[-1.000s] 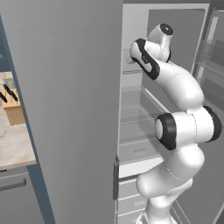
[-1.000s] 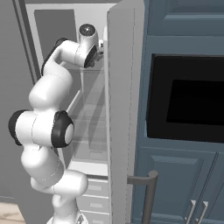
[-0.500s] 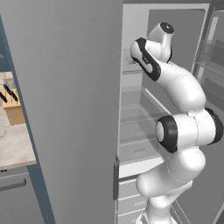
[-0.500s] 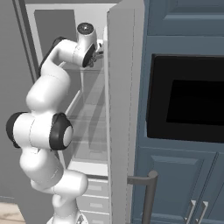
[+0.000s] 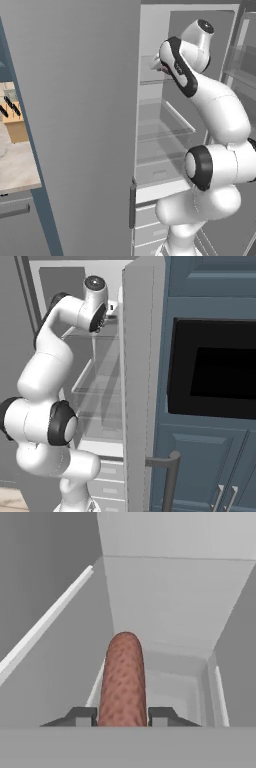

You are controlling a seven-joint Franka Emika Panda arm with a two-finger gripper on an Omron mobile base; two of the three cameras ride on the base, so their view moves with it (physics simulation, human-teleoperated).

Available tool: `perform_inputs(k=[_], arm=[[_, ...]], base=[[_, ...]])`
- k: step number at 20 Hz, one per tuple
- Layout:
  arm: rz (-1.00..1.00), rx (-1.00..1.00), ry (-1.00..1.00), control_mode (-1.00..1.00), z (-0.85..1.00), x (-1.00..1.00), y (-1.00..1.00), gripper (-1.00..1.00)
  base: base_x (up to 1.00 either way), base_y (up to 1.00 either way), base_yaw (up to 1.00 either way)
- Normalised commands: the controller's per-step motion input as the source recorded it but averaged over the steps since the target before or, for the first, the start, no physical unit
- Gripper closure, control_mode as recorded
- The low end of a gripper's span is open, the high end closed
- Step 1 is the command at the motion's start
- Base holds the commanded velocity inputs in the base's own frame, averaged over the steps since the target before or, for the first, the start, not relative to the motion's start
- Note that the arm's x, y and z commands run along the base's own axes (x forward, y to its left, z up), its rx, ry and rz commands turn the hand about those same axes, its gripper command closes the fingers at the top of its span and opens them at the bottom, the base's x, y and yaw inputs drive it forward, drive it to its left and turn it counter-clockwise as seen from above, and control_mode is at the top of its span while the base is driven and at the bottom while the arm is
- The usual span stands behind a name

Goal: Retrieve the sausage and cheese from the fridge and place them on the cutting board on the counter.

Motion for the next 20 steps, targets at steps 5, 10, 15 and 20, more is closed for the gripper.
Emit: perform_inputs(k=[5,10,15,20], arm=[[-0.2,0.04,0.0,-1.0,-0.02,-0.83,0.1,1.0],[-0.12,0.01,0.04,-1.0,-0.02,-0.89,0.01,1.0],[-0.04,0.0,0.0,-1.0,-0.19,-0.94,0.0,1.0],[0.0,0.0,0.0,-1.0,-0.3,-0.94,0.0,1.0]], base=[[0.0,0.0,0.0],[0.0,0.0,0.0],[0.0,0.0,0.0],[0.0,0.0,0.0]])
